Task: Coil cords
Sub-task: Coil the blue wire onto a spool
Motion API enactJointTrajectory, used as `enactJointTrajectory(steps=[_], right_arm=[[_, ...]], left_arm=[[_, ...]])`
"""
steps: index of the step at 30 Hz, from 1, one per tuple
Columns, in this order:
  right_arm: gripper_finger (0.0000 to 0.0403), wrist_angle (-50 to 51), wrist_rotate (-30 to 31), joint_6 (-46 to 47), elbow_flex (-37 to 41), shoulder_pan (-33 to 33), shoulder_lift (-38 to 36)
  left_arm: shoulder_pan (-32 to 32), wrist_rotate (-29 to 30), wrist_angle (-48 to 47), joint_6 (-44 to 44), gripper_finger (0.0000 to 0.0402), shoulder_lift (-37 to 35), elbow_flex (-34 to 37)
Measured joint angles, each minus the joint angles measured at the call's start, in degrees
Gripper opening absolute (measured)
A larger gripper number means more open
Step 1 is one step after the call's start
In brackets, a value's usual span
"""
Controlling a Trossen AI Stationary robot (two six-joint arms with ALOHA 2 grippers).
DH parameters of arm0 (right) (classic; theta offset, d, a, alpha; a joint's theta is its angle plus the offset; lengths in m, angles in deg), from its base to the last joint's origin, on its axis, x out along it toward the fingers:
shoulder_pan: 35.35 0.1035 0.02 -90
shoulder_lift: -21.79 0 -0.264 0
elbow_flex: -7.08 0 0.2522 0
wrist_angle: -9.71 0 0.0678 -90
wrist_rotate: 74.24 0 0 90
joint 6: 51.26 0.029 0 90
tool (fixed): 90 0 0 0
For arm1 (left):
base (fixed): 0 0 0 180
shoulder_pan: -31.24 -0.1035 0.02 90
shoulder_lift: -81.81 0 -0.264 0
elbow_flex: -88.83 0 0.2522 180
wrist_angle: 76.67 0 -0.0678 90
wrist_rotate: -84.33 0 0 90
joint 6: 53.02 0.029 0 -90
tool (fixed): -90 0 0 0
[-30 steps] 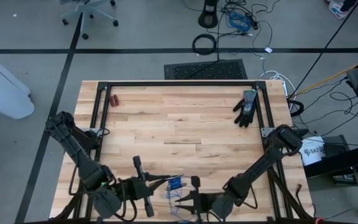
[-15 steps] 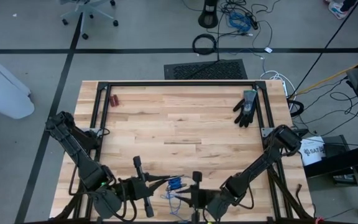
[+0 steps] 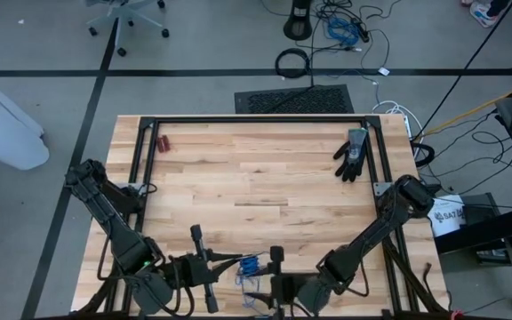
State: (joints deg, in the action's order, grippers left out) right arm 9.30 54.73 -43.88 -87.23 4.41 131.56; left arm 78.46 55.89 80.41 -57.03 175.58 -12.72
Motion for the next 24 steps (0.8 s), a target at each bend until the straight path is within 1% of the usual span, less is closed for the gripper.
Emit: enactJointTrajectory(steps=[2, 6, 13, 18, 24], right_arm=[[0.0182, 0.03, -1.35, 1.66, 0.09, -1.19, 0.09], [0.0178, -0.84, -5.90, 4.27, 0.09, -2.77, 0.93], [0.0154, -1.23, -6.02, 5.12, 0.11, -2.98, 2.72], [0.0116, -1.02, -6.06, 4.16, 0.11, -3.03, 2.89], [0.0045, -0.99, -6.06, 2.65, 0.11, -3.03, 2.89]], left_arm=[[0.00, -0.04, 0.07, -0.20, 0.0006, 0.00, 0.00], [0.00, -0.07, 0.09, -0.22, 0.0006, 0.00, 0.00], [0.00, -0.07, 0.12, -0.18, 0.0006, 0.02, 0.00], [0.00, -0.07, 0.08, 0.26, 0.0006, 0.02, 0.00], [0.00, -0.07, -0.03, 0.28, 0.0006, 0.02, 0.00]])
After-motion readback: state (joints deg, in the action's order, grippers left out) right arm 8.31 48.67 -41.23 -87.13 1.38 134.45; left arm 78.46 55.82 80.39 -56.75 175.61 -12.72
